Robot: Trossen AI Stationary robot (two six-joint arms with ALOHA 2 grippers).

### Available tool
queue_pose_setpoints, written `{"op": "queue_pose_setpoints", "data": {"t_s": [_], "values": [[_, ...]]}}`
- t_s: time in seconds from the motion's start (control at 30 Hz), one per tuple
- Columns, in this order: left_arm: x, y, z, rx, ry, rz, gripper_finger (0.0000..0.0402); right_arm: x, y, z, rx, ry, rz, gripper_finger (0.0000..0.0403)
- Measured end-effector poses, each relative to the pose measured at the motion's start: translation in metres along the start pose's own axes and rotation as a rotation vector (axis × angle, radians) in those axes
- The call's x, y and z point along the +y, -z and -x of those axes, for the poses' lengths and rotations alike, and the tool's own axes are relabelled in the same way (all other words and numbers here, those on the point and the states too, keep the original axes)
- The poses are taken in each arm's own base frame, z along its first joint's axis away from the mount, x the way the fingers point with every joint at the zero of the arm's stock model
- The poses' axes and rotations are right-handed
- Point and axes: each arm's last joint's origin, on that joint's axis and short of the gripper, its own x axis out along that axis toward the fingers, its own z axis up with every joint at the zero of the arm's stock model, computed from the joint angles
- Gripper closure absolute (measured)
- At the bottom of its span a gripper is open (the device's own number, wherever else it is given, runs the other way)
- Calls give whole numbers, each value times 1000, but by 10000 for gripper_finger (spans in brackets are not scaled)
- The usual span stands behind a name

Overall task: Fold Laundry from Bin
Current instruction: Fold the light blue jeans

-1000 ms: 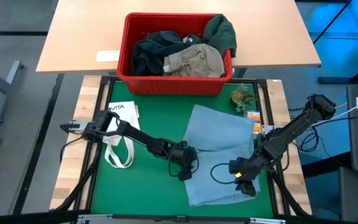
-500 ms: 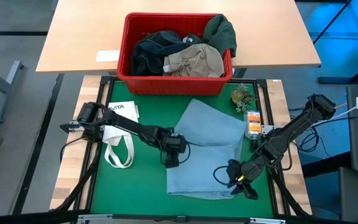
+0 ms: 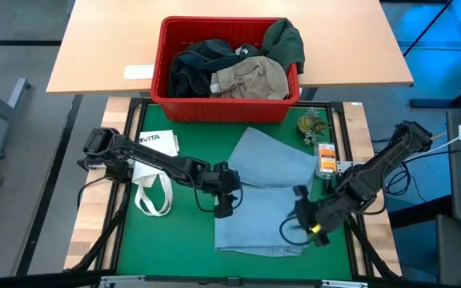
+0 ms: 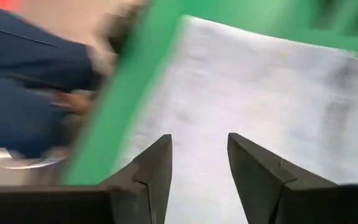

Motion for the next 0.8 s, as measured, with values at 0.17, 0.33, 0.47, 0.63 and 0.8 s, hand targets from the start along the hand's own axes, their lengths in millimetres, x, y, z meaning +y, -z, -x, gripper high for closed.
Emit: {"op": "queue_pose_setpoints", "data": {"t_s": [0.17,0.33,0.47,0.63,0.8], "values": [[-2,6,-17,27,-14,-7,246,-10,15,-3,94,244,38,246],[-5,12,-31,63,-2,-16,246,-13,33,-14,170,286,-6,246],[-15,12,-32,49,72,-23,246,-11,44,-19,240,201,-35,246],[-34,16,-28,24,125,-50,246,0,46,-19,290,20,-39,246],[-54,24,-24,32,160,-93,246,26,47,-16,243,-119,12,246]]}}
